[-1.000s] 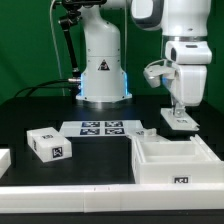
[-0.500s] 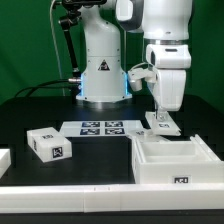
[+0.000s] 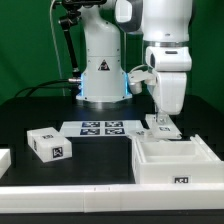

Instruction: Assemble cabinet

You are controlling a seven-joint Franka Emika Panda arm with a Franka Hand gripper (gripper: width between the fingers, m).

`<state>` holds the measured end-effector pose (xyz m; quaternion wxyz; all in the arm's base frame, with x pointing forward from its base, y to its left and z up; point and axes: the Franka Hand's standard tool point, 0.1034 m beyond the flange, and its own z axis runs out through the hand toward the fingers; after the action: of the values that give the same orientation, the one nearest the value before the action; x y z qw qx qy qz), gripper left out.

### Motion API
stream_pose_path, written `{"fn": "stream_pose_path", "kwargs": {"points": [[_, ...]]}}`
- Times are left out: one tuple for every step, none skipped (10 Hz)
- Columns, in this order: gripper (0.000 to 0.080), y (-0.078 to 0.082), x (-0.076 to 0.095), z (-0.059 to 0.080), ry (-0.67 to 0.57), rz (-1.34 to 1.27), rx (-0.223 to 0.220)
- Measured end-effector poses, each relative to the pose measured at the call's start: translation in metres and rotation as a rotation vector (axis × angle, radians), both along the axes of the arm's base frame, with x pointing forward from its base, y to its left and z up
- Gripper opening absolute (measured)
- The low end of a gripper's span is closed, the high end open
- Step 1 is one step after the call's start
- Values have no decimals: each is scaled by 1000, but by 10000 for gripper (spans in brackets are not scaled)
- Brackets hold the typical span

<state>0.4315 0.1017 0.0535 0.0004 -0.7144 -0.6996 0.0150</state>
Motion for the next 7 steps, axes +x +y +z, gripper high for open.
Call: {"fn": "stream_pose_path", "kwargs": {"points": [[70, 1, 7, 3, -8, -9, 0], [70, 2, 13, 7, -13, -23, -3], [70, 2, 16, 8, -18, -32, -2], [70, 2, 14, 7, -15, -32, -3], [70, 2, 14, 7, -14, -32, -3], [70, 2, 14, 7, -15, -32, -3], [70, 4, 16, 8, -19, -30, -2]]}}
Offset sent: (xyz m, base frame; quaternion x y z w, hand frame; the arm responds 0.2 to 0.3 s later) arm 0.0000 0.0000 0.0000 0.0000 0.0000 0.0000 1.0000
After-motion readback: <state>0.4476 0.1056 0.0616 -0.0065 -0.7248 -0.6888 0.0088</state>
